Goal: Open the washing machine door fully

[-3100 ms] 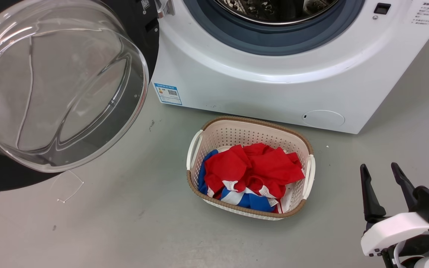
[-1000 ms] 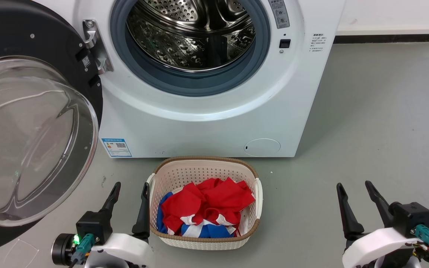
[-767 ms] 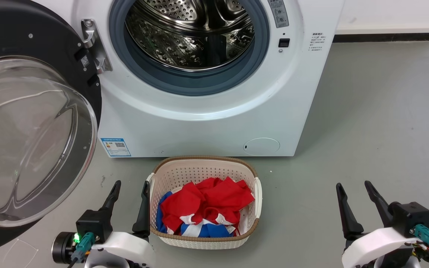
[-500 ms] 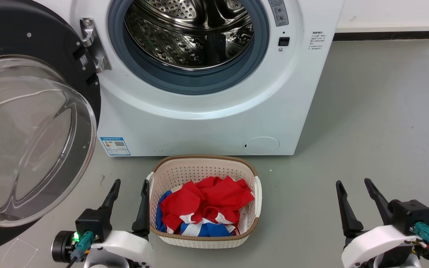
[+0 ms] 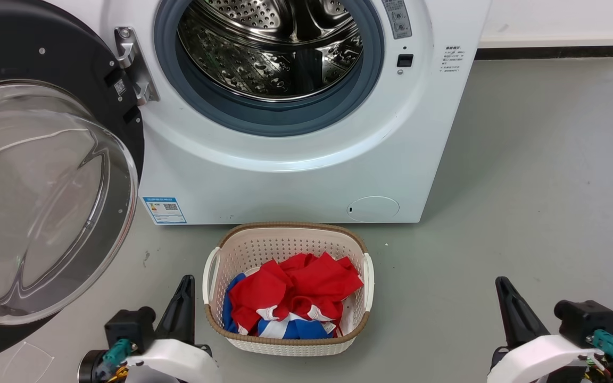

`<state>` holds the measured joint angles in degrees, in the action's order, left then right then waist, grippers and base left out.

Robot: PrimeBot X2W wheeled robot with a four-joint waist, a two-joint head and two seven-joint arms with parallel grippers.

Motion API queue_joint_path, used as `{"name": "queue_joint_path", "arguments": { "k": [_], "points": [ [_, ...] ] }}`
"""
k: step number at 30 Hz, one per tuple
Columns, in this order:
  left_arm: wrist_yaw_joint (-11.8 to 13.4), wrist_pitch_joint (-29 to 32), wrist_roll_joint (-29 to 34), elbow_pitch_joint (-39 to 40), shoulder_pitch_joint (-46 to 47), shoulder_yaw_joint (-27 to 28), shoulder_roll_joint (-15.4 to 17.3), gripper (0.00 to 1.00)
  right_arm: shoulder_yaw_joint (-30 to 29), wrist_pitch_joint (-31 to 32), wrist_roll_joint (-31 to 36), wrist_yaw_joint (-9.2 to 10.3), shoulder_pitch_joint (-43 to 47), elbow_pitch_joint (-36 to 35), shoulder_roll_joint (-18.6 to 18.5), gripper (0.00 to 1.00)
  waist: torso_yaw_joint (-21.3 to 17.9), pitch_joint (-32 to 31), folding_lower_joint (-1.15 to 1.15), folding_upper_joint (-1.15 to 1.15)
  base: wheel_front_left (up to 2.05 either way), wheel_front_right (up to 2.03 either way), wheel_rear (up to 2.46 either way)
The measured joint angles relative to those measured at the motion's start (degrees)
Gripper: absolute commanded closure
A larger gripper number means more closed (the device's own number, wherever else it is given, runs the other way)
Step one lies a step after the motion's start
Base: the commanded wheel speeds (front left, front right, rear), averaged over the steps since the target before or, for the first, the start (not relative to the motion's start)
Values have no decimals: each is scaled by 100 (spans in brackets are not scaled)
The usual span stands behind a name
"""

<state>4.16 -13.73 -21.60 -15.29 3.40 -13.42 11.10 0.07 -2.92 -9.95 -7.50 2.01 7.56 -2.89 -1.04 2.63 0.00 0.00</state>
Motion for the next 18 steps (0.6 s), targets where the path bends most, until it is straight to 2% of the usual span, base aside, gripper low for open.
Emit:
{"name": "queue_joint_path", "arguments": {
  "k": [18],
  "points": [
    [-267,460,-1650,13,13,470,-194,100,-94,194,-1983,1,-110,160,-15,100,15,-36,0,0,0,0,0]
  ]
}}
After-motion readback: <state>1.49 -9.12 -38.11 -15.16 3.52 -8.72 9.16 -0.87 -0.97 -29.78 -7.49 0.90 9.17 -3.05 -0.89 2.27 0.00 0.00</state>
